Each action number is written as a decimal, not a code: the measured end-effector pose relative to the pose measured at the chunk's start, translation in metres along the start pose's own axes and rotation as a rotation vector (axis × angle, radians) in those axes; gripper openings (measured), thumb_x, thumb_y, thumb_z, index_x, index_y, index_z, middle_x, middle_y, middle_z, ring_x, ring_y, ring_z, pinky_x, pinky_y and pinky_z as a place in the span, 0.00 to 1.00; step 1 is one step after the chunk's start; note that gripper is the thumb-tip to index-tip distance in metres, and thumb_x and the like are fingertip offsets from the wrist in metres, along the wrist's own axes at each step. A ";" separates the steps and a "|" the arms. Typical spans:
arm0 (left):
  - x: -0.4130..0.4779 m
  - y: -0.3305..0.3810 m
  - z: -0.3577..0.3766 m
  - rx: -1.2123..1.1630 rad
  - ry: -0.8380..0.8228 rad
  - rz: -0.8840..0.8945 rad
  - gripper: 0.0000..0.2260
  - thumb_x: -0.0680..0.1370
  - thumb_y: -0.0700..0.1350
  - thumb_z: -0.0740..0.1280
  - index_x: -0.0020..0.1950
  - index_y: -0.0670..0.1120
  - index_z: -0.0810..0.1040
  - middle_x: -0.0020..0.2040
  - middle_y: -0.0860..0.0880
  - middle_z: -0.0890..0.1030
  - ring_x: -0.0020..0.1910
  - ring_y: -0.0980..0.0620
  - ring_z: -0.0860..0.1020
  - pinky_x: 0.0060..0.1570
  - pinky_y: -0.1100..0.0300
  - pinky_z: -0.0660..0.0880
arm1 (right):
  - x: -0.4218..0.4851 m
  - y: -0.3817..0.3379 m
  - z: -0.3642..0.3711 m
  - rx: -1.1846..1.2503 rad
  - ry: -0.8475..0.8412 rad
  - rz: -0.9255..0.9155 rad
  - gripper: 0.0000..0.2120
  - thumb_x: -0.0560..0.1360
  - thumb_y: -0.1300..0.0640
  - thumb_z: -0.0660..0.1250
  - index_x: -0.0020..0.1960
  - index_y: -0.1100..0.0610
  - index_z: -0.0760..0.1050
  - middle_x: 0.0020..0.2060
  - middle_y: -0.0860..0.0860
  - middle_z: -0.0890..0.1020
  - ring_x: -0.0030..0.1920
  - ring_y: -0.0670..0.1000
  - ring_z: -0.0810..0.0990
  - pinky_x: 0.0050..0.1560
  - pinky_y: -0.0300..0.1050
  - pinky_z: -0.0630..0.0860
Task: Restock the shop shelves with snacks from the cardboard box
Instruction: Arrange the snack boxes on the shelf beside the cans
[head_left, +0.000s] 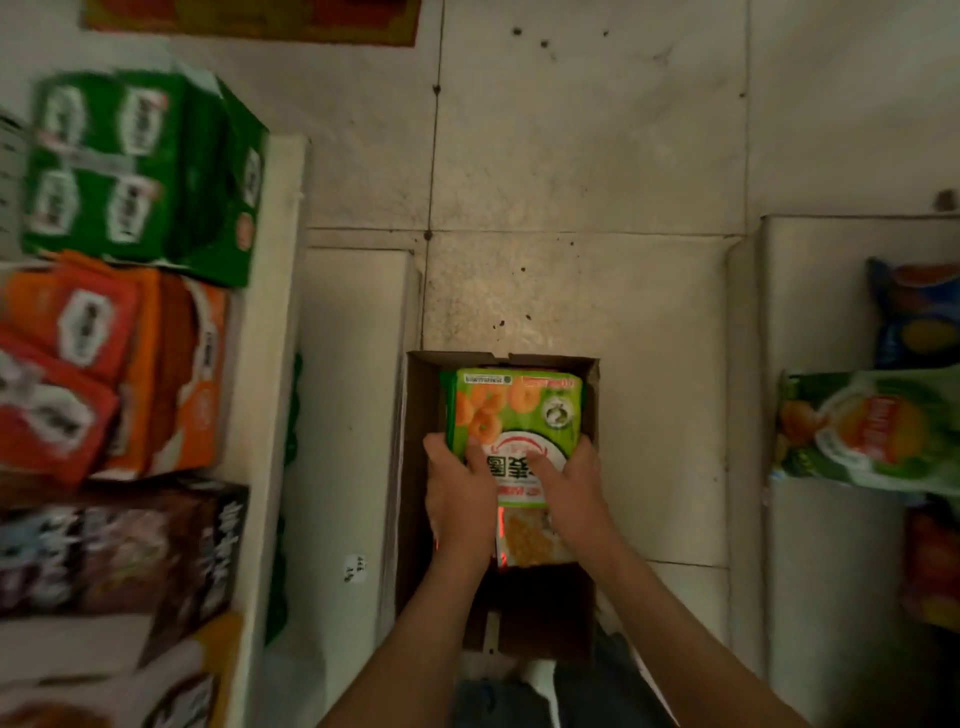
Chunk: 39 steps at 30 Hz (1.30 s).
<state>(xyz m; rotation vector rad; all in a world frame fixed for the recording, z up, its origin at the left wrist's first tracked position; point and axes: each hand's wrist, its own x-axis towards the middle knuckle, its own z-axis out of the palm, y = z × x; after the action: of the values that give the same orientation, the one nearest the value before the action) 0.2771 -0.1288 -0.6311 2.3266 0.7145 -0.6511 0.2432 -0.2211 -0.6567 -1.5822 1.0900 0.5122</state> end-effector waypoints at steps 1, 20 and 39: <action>-0.011 0.011 -0.013 -0.022 0.005 0.037 0.10 0.81 0.52 0.57 0.56 0.47 0.63 0.46 0.48 0.76 0.39 0.51 0.74 0.29 0.61 0.65 | -0.017 -0.014 -0.012 0.032 0.002 -0.023 0.29 0.75 0.50 0.65 0.71 0.59 0.60 0.64 0.55 0.68 0.65 0.55 0.70 0.65 0.54 0.69; -0.301 0.130 -0.246 -0.397 -0.652 0.200 0.24 0.72 0.48 0.74 0.61 0.44 0.65 0.51 0.48 0.79 0.45 0.50 0.81 0.41 0.53 0.80 | -0.404 -0.100 -0.194 0.085 0.546 -0.422 0.20 0.79 0.57 0.58 0.69 0.62 0.61 0.61 0.58 0.70 0.61 0.56 0.70 0.60 0.49 0.70; -0.529 0.146 -0.290 -0.517 -1.217 0.502 0.25 0.68 0.48 0.70 0.64 0.44 0.76 0.56 0.43 0.83 0.53 0.43 0.82 0.53 0.48 0.79 | -0.641 -0.034 -0.312 1.237 0.369 -0.589 0.26 0.75 0.63 0.65 0.67 0.49 0.59 0.54 0.51 0.78 0.46 0.50 0.82 0.43 0.50 0.81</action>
<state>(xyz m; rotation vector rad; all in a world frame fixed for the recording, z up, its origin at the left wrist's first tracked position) 0.0579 -0.2028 -0.0556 1.1824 -0.2508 -1.2358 -0.1050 -0.2686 -0.0351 -0.7743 0.8302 -0.7745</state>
